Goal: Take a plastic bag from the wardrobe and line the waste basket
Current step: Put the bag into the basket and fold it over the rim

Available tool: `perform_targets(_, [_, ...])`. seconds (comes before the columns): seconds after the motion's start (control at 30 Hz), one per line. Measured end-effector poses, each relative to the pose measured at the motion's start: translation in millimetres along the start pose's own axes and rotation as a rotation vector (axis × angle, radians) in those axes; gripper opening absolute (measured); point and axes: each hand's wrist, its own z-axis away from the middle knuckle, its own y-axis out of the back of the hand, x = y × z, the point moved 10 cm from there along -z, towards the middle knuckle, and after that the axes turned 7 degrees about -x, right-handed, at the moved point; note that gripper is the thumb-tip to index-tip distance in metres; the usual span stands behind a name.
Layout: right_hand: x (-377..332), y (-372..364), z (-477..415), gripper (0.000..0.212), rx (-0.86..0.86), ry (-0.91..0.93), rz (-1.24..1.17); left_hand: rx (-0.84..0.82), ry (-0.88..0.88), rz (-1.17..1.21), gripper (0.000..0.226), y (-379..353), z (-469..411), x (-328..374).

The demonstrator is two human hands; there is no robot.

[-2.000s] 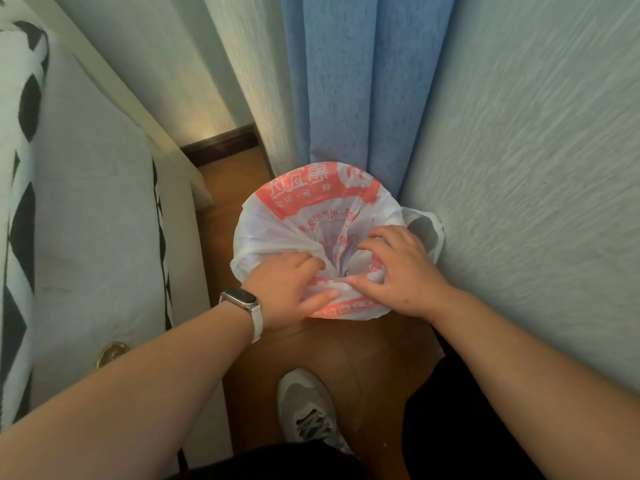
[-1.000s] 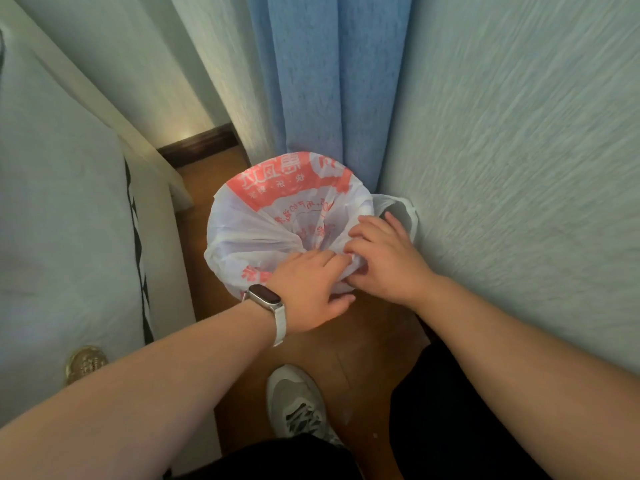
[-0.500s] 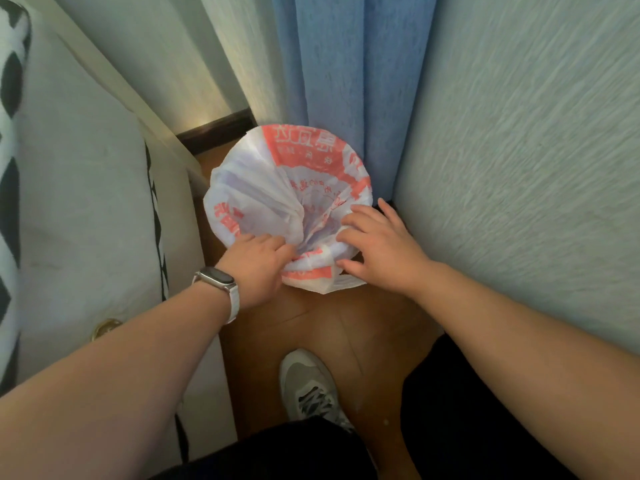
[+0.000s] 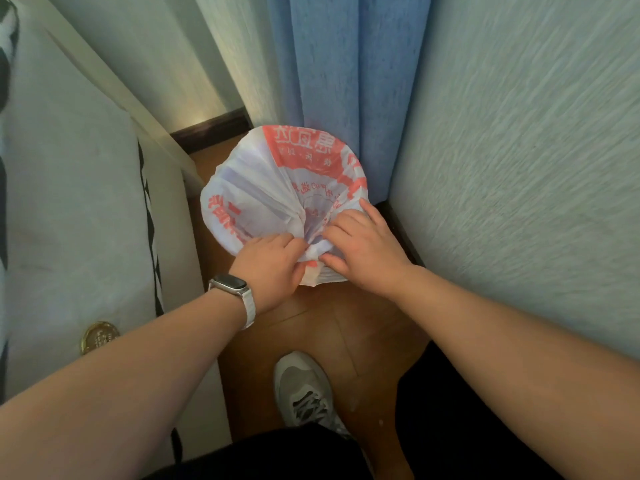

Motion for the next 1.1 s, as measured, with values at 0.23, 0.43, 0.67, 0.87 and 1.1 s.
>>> perform_targets(0.23, [8.8,36.8,-11.0,0.034,0.153,-0.135,-0.164,0.112,-0.043,-0.143,0.018,61.7,-7.7,-2.8])
perform_targets(0.43, [8.2,71.7,-10.9,0.051,0.292,-0.204,-0.464,0.218,-0.041,-0.014,0.028,109.8,-6.6,1.2])
perform_targets(0.67, [-18.7,97.3,-10.0,0.085,0.35,-0.136,-0.59,0.356,-0.033,-0.103,0.027,167.1,13.7,12.3])
perform_targets(0.87, [-24.8,131.1,-13.4,0.065,0.447,-0.181,-0.519,0.424,-0.042,-0.003,0.024,198.7,21.7,10.1])
perform_targets(1.1, [-4.6,160.2,-15.4,0.028,0.603,-0.294,-0.539,0.455,-0.101,0.154,0.027,211.4,24.7,7.3])
